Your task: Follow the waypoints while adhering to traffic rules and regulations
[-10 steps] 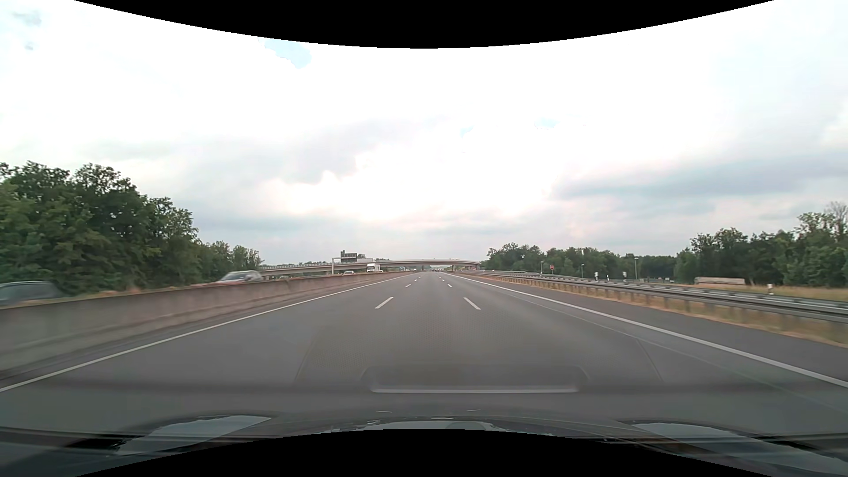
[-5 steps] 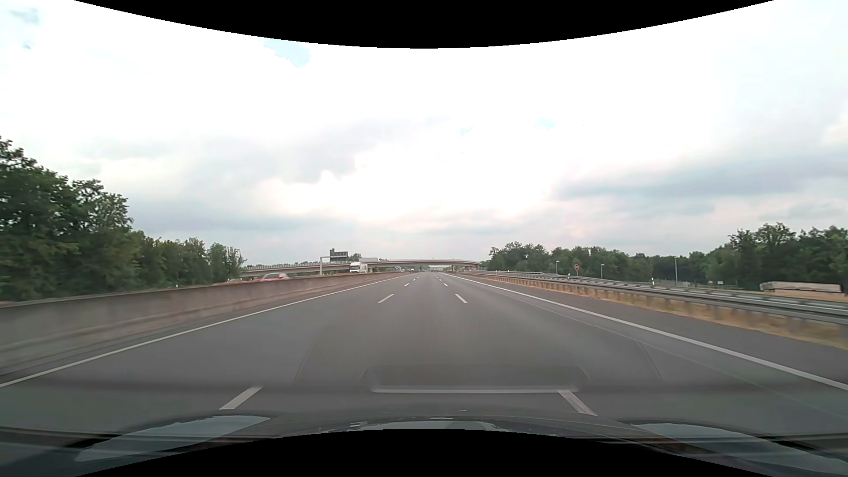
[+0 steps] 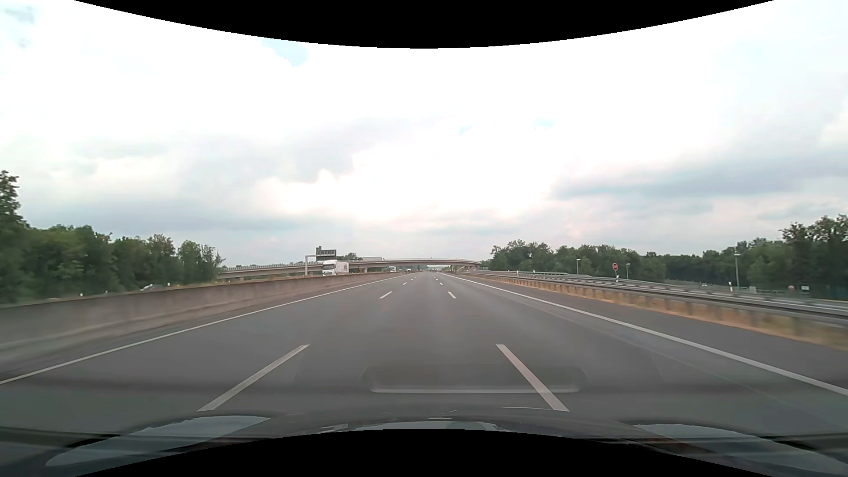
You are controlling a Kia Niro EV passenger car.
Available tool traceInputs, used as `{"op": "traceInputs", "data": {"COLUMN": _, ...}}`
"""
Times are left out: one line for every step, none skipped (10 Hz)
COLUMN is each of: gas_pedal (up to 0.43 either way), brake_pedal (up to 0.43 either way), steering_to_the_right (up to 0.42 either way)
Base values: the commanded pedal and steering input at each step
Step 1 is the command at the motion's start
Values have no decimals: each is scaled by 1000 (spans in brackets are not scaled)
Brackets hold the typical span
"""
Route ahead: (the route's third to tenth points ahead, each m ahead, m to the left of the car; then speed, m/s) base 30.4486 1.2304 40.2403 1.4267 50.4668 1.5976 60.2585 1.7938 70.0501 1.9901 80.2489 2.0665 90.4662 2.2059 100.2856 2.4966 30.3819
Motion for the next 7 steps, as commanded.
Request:
{"op": "traceInputs", "data": {"gas_pedal": 260, "brake_pedal": 0, "steering_to_the_right": 1}}
{"op": "traceInputs", "data": {"gas_pedal": 260, "brake_pedal": 0, "steering_to_the_right": 0}}
{"op": "traceInputs", "data": {"gas_pedal": 260, "brake_pedal": 0, "steering_to_the_right": 0}}
{"op": "traceInputs", "data": {"gas_pedal": 260, "brake_pedal": 0, "steering_to_the_right": 0}}
{"op": "traceInputs", "data": {"gas_pedal": 260, "brake_pedal": 0, "steering_to_the_right": 0}}
{"op": "traceInputs", "data": {"gas_pedal": 260, "brake_pedal": 0, "steering_to_the_right": 0}}
{"op": "traceInputs", "data": {"gas_pedal": 260, "brake_pedal": 0, "steering_to_the_right": 0}}
